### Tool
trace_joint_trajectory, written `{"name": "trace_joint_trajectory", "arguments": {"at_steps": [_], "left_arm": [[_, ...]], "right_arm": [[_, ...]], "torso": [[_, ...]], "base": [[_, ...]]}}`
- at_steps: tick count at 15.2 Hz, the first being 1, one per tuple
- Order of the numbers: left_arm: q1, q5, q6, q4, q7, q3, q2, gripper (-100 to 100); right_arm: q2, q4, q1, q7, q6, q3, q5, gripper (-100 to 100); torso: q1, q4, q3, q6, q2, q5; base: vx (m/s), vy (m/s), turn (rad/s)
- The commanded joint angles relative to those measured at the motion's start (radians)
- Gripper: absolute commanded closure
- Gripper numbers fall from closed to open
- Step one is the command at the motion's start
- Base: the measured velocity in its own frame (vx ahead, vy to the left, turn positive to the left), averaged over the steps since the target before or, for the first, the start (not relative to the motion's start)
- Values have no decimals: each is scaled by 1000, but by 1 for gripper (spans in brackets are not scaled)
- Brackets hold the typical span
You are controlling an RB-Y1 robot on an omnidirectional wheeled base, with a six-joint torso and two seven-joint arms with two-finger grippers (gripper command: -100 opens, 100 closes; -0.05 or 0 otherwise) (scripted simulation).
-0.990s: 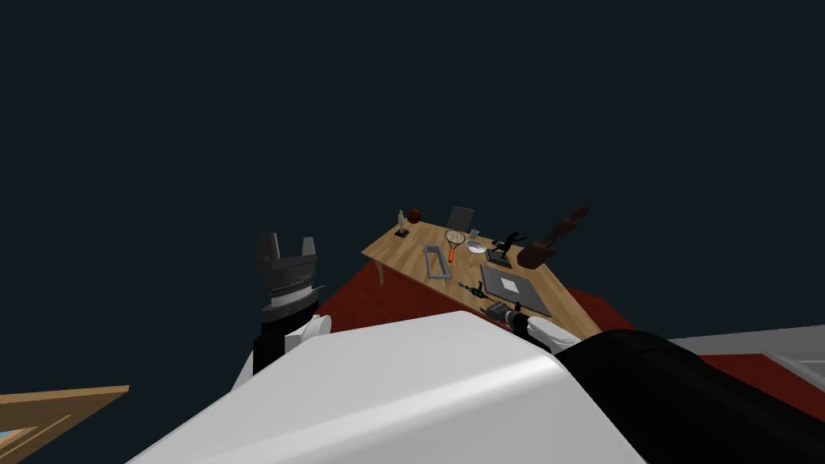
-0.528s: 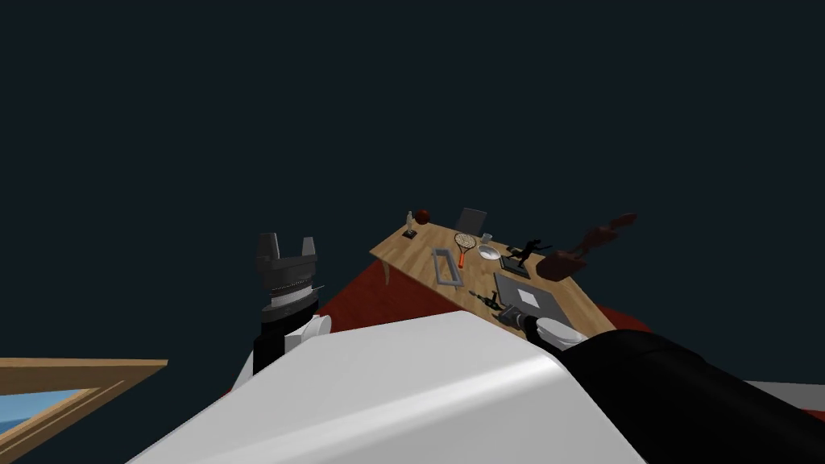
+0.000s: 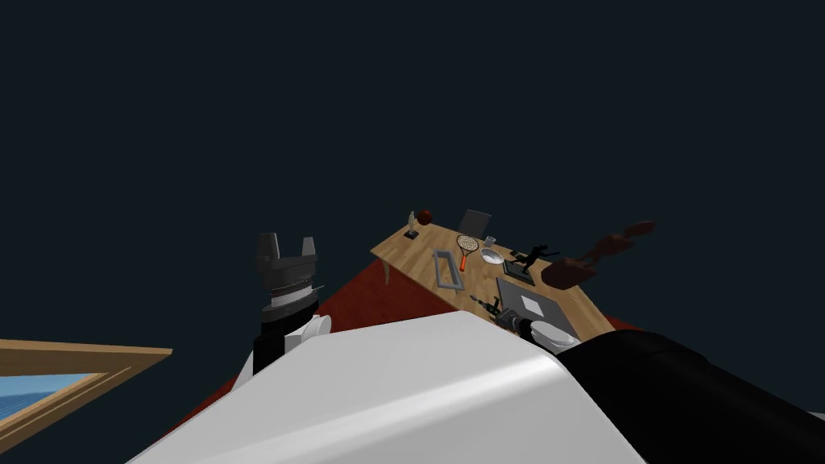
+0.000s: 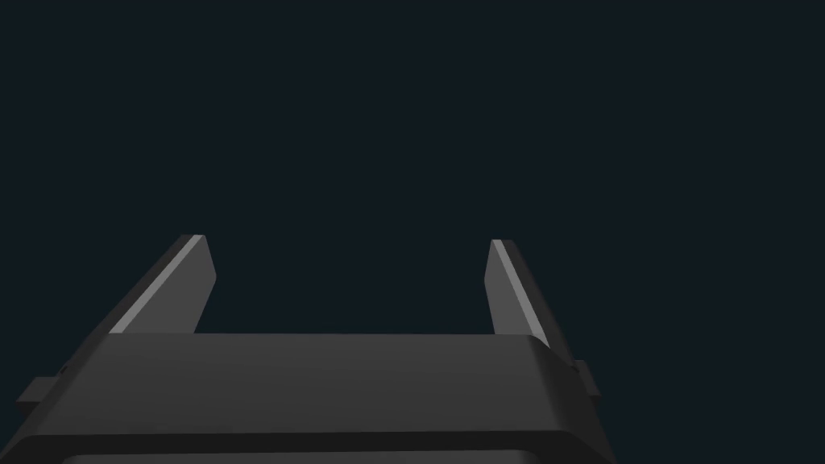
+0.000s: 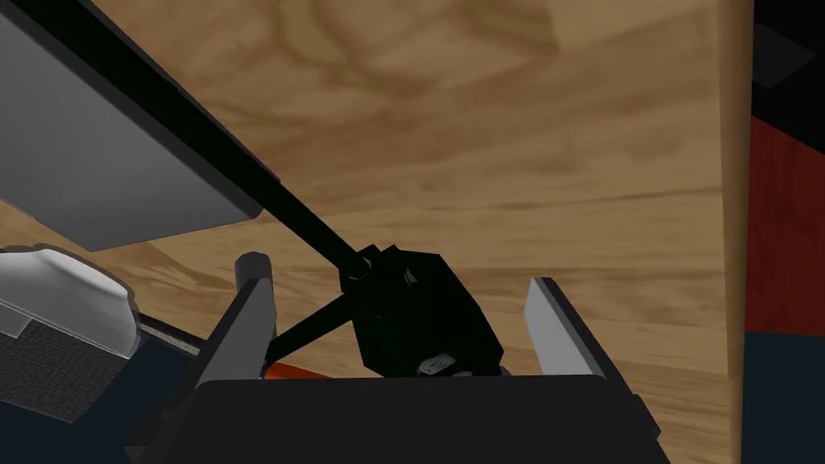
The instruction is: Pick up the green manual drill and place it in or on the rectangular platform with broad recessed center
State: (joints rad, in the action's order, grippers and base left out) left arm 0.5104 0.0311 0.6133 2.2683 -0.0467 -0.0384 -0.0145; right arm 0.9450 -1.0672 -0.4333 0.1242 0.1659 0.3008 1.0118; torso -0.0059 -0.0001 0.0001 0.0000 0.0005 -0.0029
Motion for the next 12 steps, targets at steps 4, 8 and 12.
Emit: {"name": "trace_joint_trajectory", "arguments": {"at_steps": [4, 8, 12], "left_arm": [[0, 0, 0, 0, 0, 0, 0, 0], [0, 0, 0, 0, 0, 0, 0, 0], [0, 0, 0, 0, 0, 0, 0, 0]], "right_arm": [[1, 0, 0, 2, 0, 0, 1, 100], [51, -25, -17, -24, 20, -10, 3, 100], [87, -34, 0, -35, 37, -25, -7, 100]], "torso": [[0, 0, -1, 1, -1, -1], [5, 0, 0, 2, -1, 1], [7, 0, 0, 2, -1, 3]], "base": [[0, -3, 1], [0, 58, -78], [1, 93, -108]]}}
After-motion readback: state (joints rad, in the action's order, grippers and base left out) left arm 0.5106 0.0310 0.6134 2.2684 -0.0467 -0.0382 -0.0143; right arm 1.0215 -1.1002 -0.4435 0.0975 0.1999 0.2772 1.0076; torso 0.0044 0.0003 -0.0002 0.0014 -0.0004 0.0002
